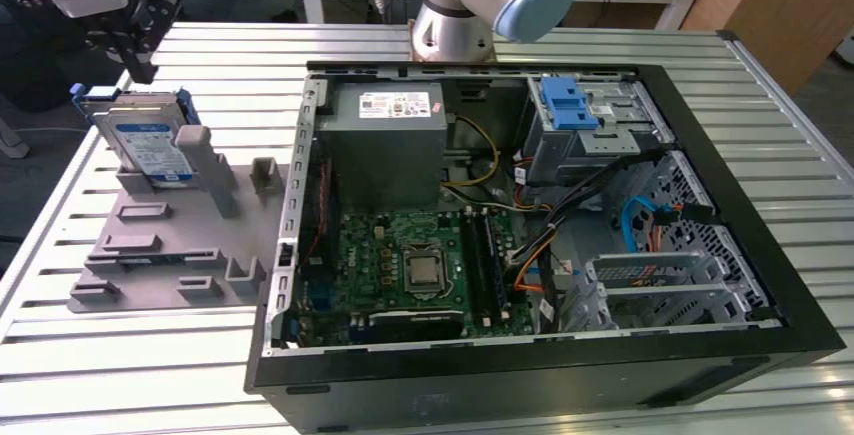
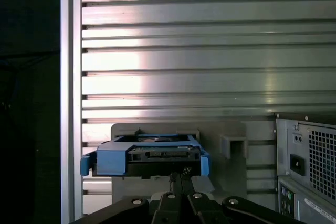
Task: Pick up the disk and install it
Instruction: 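Reach for the disk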
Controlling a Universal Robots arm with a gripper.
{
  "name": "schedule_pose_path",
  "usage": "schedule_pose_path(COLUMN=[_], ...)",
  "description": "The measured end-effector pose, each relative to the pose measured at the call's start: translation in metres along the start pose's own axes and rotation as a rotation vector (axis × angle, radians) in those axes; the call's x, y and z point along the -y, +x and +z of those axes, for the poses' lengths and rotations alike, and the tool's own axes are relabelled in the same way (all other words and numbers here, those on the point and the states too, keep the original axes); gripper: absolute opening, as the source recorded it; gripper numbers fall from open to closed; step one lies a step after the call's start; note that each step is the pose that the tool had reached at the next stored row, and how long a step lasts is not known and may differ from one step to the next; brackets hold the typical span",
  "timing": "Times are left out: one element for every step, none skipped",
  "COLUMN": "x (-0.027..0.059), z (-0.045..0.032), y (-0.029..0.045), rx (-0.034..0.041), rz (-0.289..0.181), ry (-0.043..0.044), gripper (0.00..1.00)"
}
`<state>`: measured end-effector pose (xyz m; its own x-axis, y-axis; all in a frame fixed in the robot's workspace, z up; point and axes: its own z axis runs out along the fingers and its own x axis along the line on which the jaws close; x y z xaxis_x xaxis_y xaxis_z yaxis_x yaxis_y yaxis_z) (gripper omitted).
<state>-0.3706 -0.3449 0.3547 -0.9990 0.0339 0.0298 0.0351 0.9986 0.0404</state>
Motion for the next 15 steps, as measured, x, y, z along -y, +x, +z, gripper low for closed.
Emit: schedule_pose_path(x=[-0.0001, -0.0001, -0.0002, -0.0003, -0.0003, -0.0004, -0.0005, -0.0006, -0.0007, -0.0008, -0.0008, -0.0007, -0.0007, -0.0007, -0.0007], z=[0.0003, 0.0006, 0.0008, 0.0011, 0.0013, 0.0016, 0.0019, 0.0022, 0.0025, 0.0027, 0.0031, 0.0034, 0.0038, 0.0042, 0.0048], y=[0.0015, 0.0030, 0.0043, 0.0054, 0.0064, 0.0076, 0.0091, 0.0105, 0.0120, 0.0136, 0.0156, 0.0174, 0.0195, 0.0215, 0.0236], rx=[0.0001, 0.0001, 0.0000, 0.0001, 0.0000, 0.0001, 0.0000, 0.0001, 0.0001, 0.0000, 0.0000, 0.0000, 0.0000, 0.0000, 0.0001], rz=[0.000, 0.000, 0.000, 0.000, 0.000, 0.000, 0.000, 0.000, 0.000, 0.000, 0.000, 0.000, 0.000, 0.000, 0.000], ry=[-0.0001, 0.0000, 0.0000, 0.0000, 0.0000, -0.0001, 0.0000, -0.0001, -0.0001, 0.0000, 0.0000, 0.0000, 0.0000, 0.0000, -0.0001], gripper=[0.11, 0.11, 0.11, 0.11, 0.11, 0.11, 0.11, 0.11, 0.11, 0.11, 0.11, 0.11, 0.11, 0.11, 0.11])
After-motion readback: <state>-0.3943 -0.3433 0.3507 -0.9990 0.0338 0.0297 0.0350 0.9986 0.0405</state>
